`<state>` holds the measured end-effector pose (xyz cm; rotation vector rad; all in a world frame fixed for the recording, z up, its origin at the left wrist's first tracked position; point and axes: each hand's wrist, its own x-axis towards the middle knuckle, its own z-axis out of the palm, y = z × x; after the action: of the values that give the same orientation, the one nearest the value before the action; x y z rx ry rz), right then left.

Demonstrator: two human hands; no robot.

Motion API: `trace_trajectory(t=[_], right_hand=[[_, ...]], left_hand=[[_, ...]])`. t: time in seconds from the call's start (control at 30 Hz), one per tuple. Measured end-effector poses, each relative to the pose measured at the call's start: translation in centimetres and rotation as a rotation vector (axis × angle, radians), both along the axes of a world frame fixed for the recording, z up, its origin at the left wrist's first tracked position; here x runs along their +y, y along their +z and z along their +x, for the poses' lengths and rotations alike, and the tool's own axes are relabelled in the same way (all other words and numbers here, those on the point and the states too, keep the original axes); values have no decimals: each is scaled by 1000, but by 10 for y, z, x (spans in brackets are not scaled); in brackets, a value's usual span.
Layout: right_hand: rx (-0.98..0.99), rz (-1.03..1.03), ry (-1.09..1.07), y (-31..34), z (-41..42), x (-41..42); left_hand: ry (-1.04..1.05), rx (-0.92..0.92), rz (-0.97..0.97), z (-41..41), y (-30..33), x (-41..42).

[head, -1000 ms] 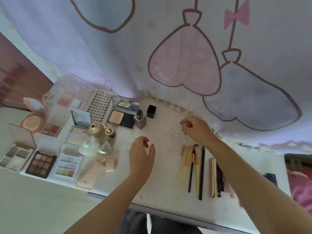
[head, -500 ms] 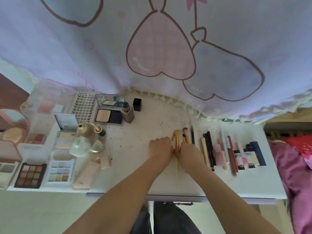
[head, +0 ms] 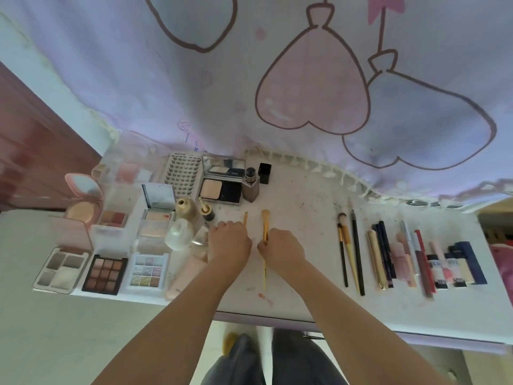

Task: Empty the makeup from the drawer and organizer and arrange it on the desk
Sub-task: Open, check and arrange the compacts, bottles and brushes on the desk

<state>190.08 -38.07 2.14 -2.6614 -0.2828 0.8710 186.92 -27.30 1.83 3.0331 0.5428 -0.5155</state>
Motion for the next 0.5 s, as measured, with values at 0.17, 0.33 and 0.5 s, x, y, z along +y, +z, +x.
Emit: trace_trajectory(t=[0.17, 0.33, 0.5], right_hand=[[6, -24, 20, -5, -3, 2], [-48, 36, -69, 4, 9, -25], [-218, -72, -171, 19, 41, -100]], left_hand=[[-58, 80, 28, 4, -5, 0], [-12, -40, -14, 11, 6, -8], [-218, -197, -239, 25, 18, -76]])
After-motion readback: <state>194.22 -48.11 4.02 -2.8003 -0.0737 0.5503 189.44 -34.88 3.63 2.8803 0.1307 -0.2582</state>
